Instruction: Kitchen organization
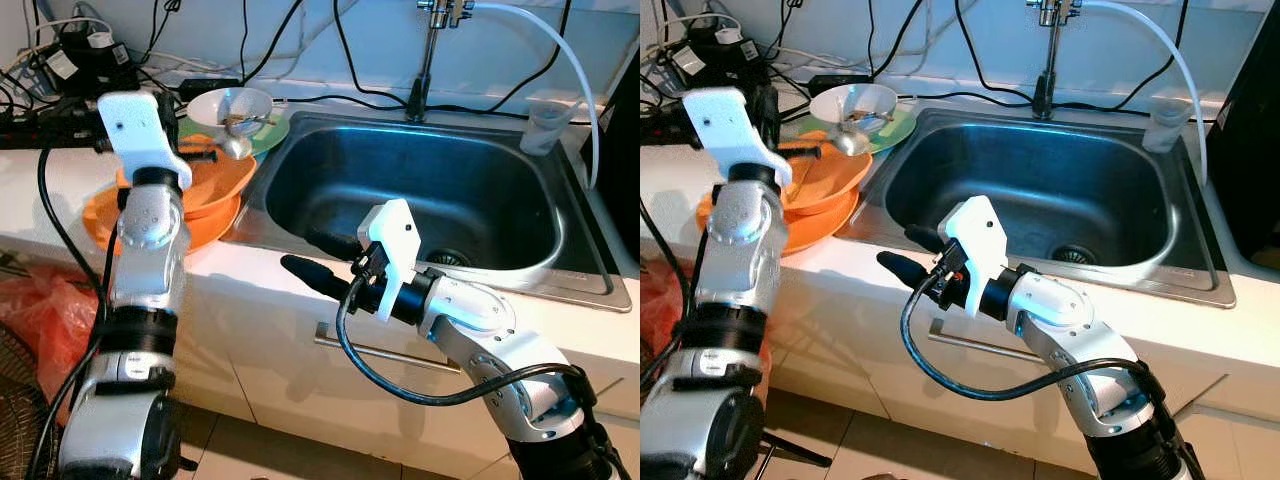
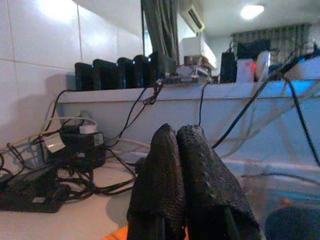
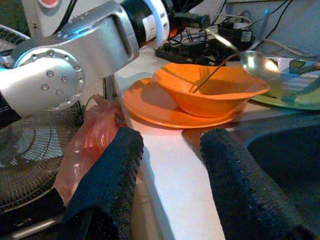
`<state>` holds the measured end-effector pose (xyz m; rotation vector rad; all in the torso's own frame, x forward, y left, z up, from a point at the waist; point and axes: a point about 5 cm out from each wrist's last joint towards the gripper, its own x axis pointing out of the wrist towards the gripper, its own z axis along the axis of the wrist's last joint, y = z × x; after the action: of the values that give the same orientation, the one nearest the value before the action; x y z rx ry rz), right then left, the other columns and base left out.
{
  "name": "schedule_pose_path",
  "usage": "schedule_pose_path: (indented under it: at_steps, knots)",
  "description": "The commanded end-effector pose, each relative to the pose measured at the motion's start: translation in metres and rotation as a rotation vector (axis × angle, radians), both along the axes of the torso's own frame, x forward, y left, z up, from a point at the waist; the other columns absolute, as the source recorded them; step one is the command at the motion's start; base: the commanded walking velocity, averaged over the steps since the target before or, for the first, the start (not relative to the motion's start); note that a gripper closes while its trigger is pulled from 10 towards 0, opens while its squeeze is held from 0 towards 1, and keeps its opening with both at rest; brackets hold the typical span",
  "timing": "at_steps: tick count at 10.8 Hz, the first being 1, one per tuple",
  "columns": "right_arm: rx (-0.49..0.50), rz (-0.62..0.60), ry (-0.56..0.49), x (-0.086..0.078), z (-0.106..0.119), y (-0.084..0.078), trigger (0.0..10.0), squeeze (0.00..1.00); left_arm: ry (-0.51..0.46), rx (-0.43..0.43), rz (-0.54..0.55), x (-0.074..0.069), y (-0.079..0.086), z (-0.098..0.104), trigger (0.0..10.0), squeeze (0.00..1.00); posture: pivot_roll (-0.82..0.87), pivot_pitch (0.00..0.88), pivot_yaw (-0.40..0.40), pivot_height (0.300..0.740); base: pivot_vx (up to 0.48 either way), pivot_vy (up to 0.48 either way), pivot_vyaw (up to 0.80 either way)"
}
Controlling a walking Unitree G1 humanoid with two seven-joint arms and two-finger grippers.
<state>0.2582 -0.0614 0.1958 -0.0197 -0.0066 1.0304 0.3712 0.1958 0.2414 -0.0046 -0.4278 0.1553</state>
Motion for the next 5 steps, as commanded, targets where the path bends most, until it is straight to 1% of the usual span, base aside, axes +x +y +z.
schedule_pose_path:
  at_steps: [1,2,3,5]
  knots:
    - [0.0,-0.015,-0.022,0.003,0.004,-0.001,10.0,0.0,-0.016,-0.062,-0.007,0.003,0.001,0.01,0.0,0.0,-0.03,0.0,0.074,0.74,0.0,0.0,0.0]
    - [0.0,-0.017,-0.024,0.003,0.004,-0.001,10.0,0.0,0.042,-0.236,-0.007,0.007,0.003,0.003,0.0,0.0,-0.03,0.0,0.074,0.74,0.0,0.0,0.0]
    - [0.0,-0.02,-0.024,0.004,0.003,-0.001,10.0,0.0,0.076,-0.347,-0.024,0.01,0.003,-0.003,0.0,0.0,-0.03,0.0,0.078,0.74,0.0,0.0,0.0]
    - [-0.001,-0.024,-0.022,0.003,0.003,-0.002,10.0,0.0,0.071,-0.311,-0.03,0.011,0.003,-0.002,0.0,0.0,-0.03,0.0,0.078,0.74,0.0,0.0,0.0]
